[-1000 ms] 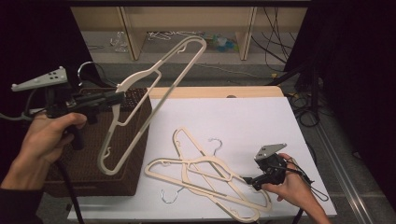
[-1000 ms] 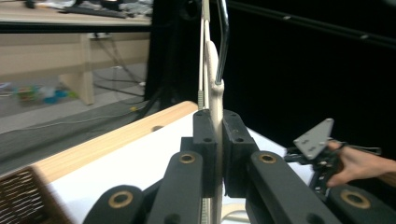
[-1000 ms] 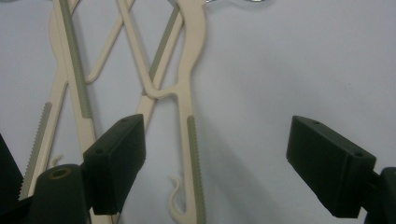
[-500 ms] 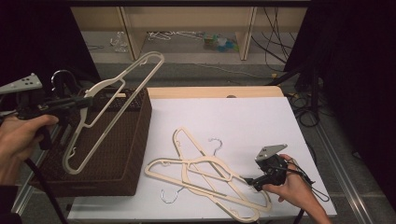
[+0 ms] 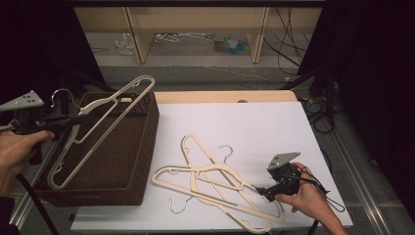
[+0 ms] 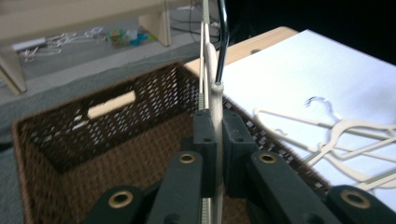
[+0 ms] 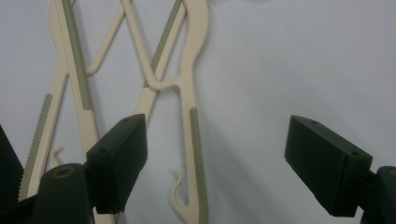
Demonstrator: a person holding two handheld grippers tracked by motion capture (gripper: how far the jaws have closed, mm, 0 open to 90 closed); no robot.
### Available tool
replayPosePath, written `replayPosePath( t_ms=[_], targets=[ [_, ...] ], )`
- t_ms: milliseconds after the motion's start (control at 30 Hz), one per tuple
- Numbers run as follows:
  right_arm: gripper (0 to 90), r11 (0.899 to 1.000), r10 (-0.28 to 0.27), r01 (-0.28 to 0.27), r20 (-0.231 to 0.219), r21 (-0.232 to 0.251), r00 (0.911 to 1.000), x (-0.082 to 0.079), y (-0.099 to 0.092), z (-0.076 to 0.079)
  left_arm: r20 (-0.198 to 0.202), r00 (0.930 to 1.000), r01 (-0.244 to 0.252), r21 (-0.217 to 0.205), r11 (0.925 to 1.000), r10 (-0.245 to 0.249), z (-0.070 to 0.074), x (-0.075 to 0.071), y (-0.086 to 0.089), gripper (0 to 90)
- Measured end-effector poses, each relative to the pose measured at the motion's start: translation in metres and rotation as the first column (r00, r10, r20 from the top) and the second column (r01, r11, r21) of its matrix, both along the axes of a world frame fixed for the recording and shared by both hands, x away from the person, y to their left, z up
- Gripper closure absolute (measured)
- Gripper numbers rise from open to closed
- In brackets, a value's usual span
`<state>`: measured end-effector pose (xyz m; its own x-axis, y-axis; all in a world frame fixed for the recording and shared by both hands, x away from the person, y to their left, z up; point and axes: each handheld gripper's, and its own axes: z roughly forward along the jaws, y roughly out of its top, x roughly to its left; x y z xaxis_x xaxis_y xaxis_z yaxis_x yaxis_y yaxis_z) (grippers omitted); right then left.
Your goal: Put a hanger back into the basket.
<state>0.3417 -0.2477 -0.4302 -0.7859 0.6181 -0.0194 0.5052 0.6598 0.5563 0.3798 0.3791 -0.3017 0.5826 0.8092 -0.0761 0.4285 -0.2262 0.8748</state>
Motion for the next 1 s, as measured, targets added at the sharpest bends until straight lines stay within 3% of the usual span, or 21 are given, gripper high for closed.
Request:
replayPosePath(
  t_ms=[233, 333, 433, 633, 833, 933, 1000],
  targets=[
    [22.1, 1.0, -0.017, 0.017, -0.027, 0.001, 0.9995, -0.002, 0.001, 0.0, -0.042, 0.999, -0.015, 0.034, 0.9993, 0.016, -0.021, 0.007, 0.009, 85.6],
    [22.1, 1.0, -0.011, 0.011, 0.006, 0.002, 0.9999, -0.001, 0.001, -0.002, -0.062, 0.9979, -0.019, 0.04, 0.999, 0.022, -0.029, 0.009, 0.011, 85.6],
    [22.2, 1.0, -0.006, 0.006, -0.004, -0.002, 1.0, -0.001, 0.001, -0.001, -0.077, 0.9967, -0.021, 0.049, 0.9986, 0.024, -0.036, 0.012, 0.009, 85.6],
    [22.2, 1.0, -0.002, 0.002, -0.016, 0.0, 0.9999, -0.001, 0.001, -0.001, -0.127, 0.9899, -0.055, 0.073, 0.9959, 0.064, -0.055, 0.022, 0.01, 85.5],
    [22.2, 1.0, 0.008, -0.008, -0.003, 0.0, 1.0, -0.001, 0.001, -0.003, -0.167, 0.9834, -0.055, 0.097, 0.9938, 0.07, -0.077, 0.03, 0.008, 85.3],
    [22.2, 1.0, 0.009, -0.009, -0.004, 0.002, 0.9999, -0.001, 0.001, -0.003, -0.175, 0.9803, -0.074, 0.099, 0.9923, 0.091, -0.086, 0.033, 0.008, 85.1],
    [22.2, 1.0, 0.013, -0.013, -0.013, -0.002, 0.9998, -0.001, 0.001, -0.002, -0.161, 0.9811, -0.091, 0.109, 0.9898, 0.108, -0.088, 0.033, 0.007, 84.3]
  ],
)
